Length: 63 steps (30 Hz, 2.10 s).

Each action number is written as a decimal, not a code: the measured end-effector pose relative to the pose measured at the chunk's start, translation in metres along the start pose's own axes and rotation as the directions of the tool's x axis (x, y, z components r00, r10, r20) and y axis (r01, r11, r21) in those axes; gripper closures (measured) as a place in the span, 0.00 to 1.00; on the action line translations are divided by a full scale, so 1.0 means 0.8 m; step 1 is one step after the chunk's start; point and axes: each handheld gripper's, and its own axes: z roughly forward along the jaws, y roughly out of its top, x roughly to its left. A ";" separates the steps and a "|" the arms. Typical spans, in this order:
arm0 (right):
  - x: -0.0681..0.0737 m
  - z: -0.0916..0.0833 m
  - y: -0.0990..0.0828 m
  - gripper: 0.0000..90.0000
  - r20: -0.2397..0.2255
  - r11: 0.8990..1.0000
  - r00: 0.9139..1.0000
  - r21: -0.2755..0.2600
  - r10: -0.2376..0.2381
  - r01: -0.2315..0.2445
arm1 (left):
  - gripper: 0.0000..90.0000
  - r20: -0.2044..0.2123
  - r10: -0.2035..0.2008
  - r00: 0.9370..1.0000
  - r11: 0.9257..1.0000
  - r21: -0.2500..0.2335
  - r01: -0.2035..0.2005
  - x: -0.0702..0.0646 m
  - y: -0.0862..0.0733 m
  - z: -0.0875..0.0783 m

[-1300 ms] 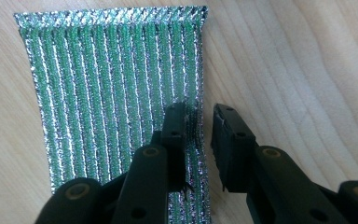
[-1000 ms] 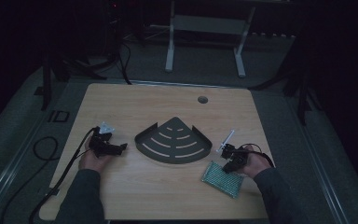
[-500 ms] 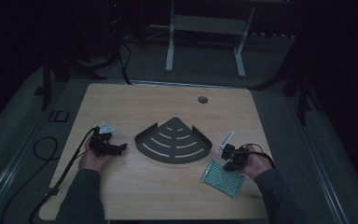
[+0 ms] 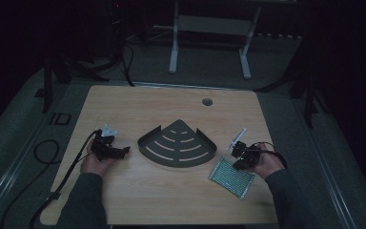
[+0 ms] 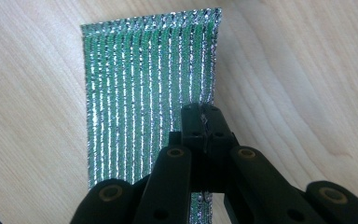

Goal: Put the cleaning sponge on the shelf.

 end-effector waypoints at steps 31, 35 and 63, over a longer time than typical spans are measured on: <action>-0.029 -0.064 0.030 1.00 0.073 0.998 0.996 -0.054 0.041 -0.037 | 0.12 0.000 -0.003 1.000 1.000 -0.002 0.003 0.000 0.000 0.000; -0.032 -0.070 0.037 1.00 0.076 0.997 0.996 -0.066 0.044 -0.039 | 0.12 0.000 -0.002 1.000 1.000 -0.002 0.002 0.000 0.000 0.000; -0.043 -0.086 0.085 1.00 0.080 0.990 0.994 -0.123 0.080 -0.070 | 0.12 -0.001 -0.001 1.000 1.000 -0.001 0.001 0.000 0.000 0.000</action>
